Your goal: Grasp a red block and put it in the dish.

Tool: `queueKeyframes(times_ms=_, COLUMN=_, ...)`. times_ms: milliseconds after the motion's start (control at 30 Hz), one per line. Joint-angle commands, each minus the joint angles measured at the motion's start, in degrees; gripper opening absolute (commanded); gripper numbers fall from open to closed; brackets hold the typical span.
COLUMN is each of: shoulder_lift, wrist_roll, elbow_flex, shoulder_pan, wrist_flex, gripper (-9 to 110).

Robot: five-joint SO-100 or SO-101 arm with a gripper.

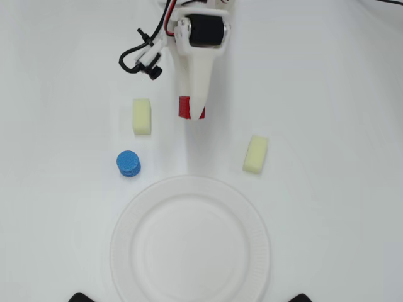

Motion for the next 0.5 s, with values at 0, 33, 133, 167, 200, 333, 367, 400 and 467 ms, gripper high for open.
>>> queueKeyframes(times_ms=0, shoulder_lift=-7.8, wrist_roll=-0.6, elbow_flex=-6.6, shoulder_pan=1.0, wrist_flex=-5.8, gripper=0)
queueKeyframes(times_ms=33, shoulder_lift=-12.0, wrist_roll=-0.4, elbow_flex=-10.1, shoulder_pan=1.1, wrist_flex=-6.0, gripper=0)
queueKeyframes(times_ms=133, shoulder_lift=-24.3, wrist_roll=0.4, elbow_flex=-20.5, shoulder_pan=1.1, wrist_flex=-6.0, gripper=0)
queueKeyframes(times_ms=167, shoulder_lift=-28.0, wrist_roll=0.4, elbow_flex=-23.8, shoulder_pan=1.0, wrist_flex=-6.0, gripper=0)
queueKeyframes(times_ms=200, shoulder_lift=-31.7, wrist_roll=0.5, elbow_flex=-26.9, shoulder_pan=0.9, wrist_flex=-5.9, gripper=0)
queueKeyframes(times_ms=333, shoulder_lift=-44.4, wrist_roll=0.2, elbow_flex=-37.7, shoulder_pan=0.1, wrist_flex=-5.4, gripper=0)
queueKeyframes(times_ms=367, shoulder_lift=-47.2, wrist_roll=0.4, elbow_flex=-40.1, shoulder_pan=-0.1, wrist_flex=-5.0, gripper=0)
queueKeyframes(times_ms=400, shoulder_lift=-49.7, wrist_roll=0.8, elbow_flex=-42.2, shoulder_pan=-0.2, wrist_flex=-4.4, gripper=0)
queueKeyframes(times_ms=467, shoulder_lift=-54.2, wrist_roll=1.0, elbow_flex=-45.4, shoulder_pan=-0.4, wrist_flex=-3.4, gripper=0)
